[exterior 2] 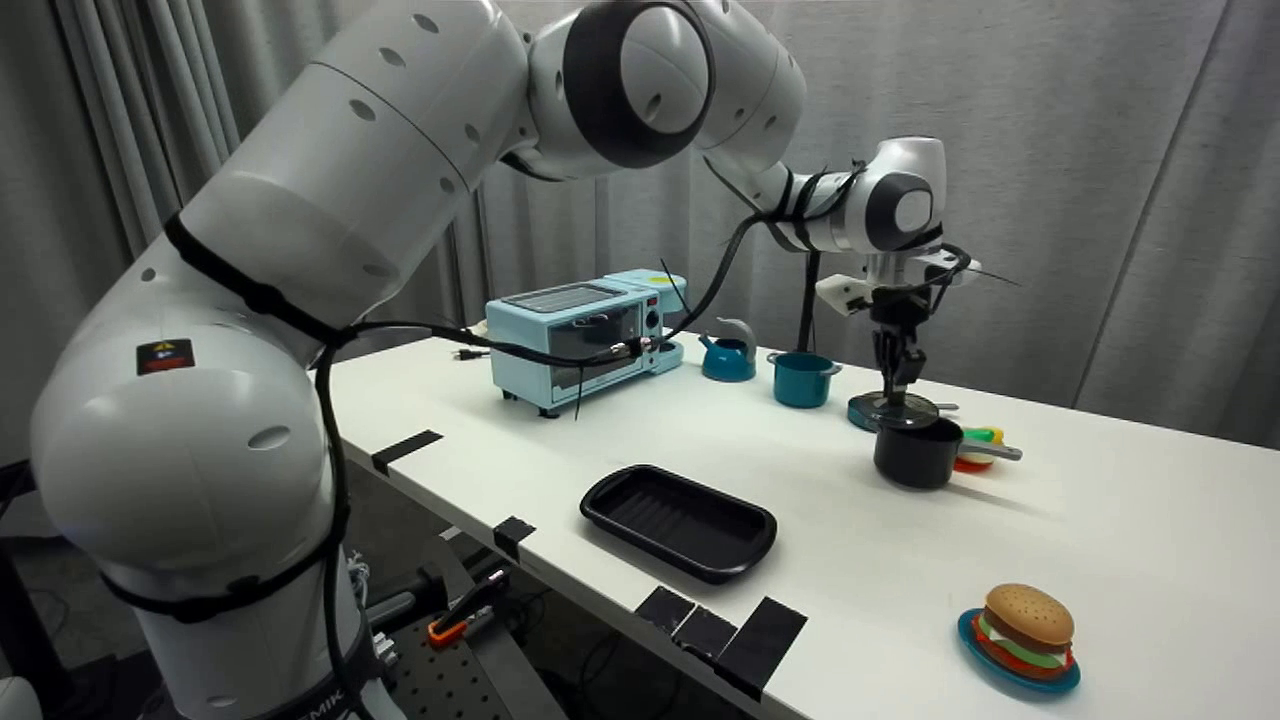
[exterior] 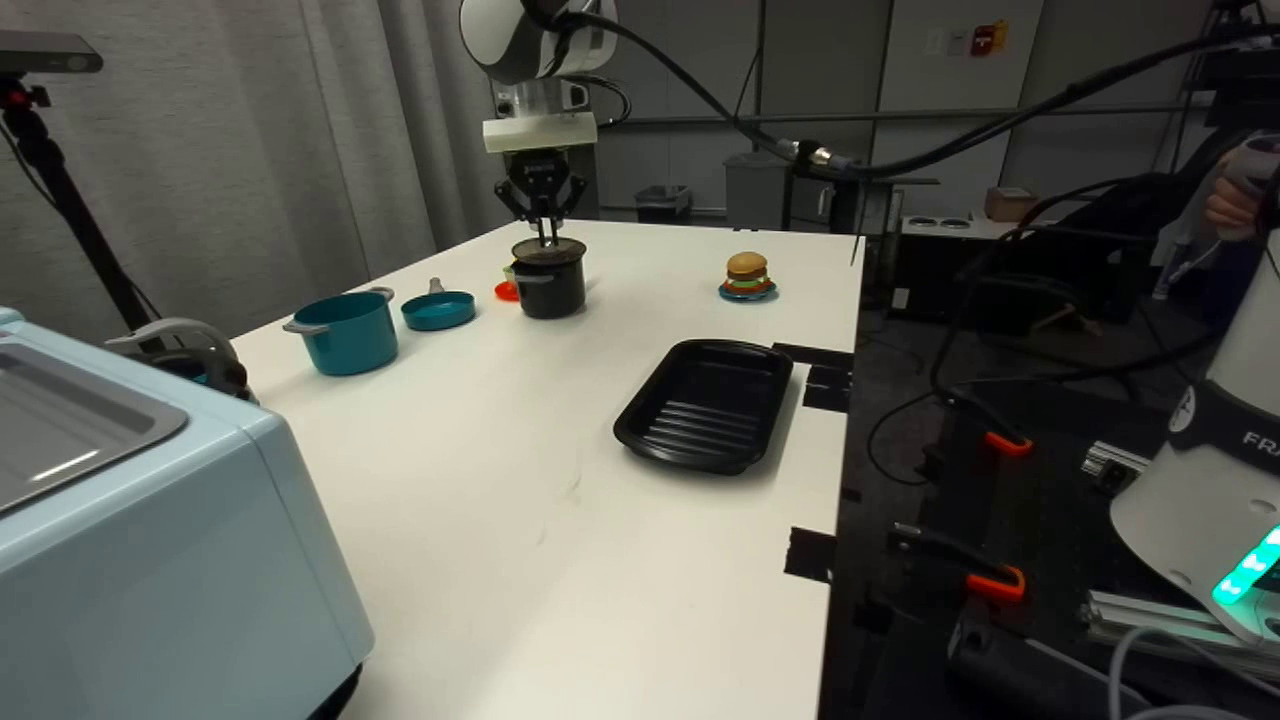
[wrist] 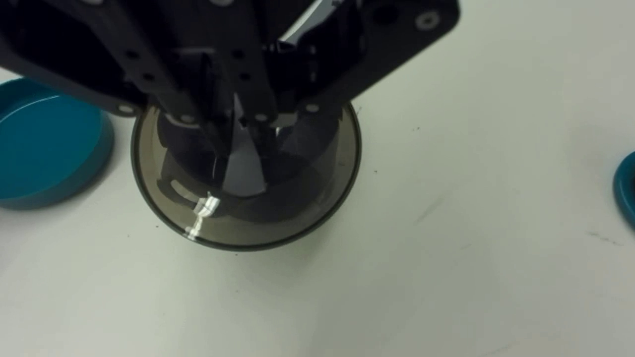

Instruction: Put the black lid on top of the black pot

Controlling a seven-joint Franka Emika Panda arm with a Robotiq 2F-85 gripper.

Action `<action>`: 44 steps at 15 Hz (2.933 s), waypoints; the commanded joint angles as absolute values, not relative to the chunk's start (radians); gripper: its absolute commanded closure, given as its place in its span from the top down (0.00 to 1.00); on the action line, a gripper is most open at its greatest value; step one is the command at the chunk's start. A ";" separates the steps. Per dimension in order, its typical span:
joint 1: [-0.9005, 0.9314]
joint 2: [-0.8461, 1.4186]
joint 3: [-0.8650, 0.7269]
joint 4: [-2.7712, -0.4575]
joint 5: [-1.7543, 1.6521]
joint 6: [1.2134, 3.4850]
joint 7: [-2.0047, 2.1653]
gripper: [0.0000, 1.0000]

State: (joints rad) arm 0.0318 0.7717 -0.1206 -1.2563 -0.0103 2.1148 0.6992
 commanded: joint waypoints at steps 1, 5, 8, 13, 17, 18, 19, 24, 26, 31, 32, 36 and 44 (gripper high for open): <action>0.028 0.861 -0.140 -1.121 -0.001 2.094 0.740 0.04; 0.019 0.911 -0.157 -1.050 -0.004 2.088 0.766 0.04; 0.015 0.940 -0.164 -1.007 -0.007 2.087 0.780 0.04; 0.008 0.975 -0.160 -0.947 -0.005 2.080 0.785 0.04; 0.005 0.996 -0.155 -0.914 -0.003 2.072 0.778 0.04; 0.004 1.001 -0.155 -0.907 -0.003 2.068 0.775 0.04; 0.003 1.006 -0.154 -0.899 -0.003 2.063 0.772 0.04; -0.009 1.005 -0.143 -0.897 0.008 2.041 0.756 0.63; -0.013 0.988 -0.139 -0.920 0.011 2.050 0.749 0.79; -0.020 0.929 -0.135 -0.995 0.013 2.076 0.737 1.00; -0.022 0.911 -0.134 -1.015 0.014 2.074 0.731 1.00; -0.027 0.831 -0.131 -1.109 0.017 2.086 0.701 1.00; -0.031 0.623 -0.151 -1.389 0.003 2.149 0.649 1.00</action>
